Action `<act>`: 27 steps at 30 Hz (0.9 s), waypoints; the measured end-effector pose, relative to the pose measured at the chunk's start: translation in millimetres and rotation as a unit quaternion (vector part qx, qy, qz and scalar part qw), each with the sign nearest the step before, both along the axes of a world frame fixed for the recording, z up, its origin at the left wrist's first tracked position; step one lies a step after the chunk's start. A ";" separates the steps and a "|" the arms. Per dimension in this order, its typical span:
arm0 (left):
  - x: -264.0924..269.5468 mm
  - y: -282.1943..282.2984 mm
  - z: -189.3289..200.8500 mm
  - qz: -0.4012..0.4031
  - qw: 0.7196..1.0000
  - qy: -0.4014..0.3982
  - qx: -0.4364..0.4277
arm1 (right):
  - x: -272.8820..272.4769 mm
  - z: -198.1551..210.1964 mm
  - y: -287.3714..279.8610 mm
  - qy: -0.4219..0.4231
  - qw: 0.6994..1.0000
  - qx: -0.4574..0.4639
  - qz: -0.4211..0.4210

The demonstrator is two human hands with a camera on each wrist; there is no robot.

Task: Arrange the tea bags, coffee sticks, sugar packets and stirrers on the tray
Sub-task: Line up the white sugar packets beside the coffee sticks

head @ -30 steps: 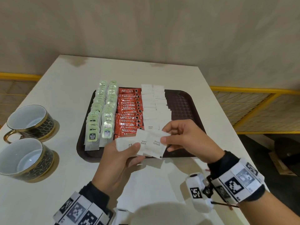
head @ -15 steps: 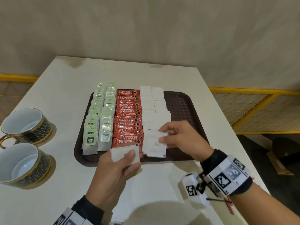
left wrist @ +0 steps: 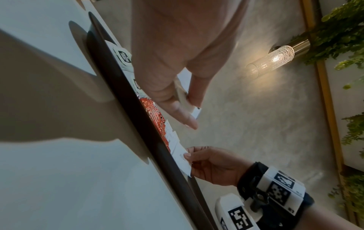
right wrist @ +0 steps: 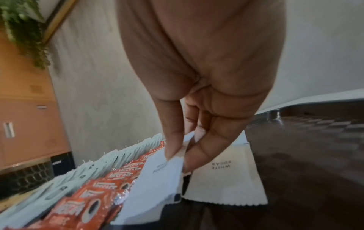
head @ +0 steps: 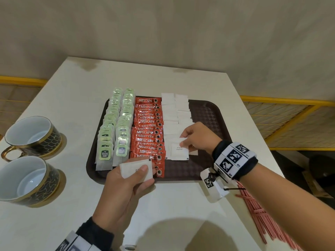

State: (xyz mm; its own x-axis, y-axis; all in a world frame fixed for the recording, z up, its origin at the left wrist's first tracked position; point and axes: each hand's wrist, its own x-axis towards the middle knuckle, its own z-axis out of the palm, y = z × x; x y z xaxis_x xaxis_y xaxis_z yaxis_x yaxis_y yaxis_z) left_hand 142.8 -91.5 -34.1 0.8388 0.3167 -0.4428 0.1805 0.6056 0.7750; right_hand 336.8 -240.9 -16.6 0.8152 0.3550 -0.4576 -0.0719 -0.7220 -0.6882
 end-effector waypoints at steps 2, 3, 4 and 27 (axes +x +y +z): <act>0.7 0.8 -0.7 0.000 1.000 0.002 -0.001 | 0.7 -0.7 2.0 -0.018 1.000 -0.021 0.006; 1.0 1.2 -1.1 -0.002 1.000 0.003 -0.001 | 0.7 -0.8 2.6 -0.025 0.999 -0.029 0.011; 1.1 1.4 -1.2 -0.003 1.000 0.004 -0.003 | 0.6 -0.2 2.6 -0.028 0.999 -0.031 0.015; -0.8 -5.4 5.3 -0.036 0.999 -0.012 -0.030 | 21.0 2.1 -26.8 -0.115 0.985 -0.118 0.043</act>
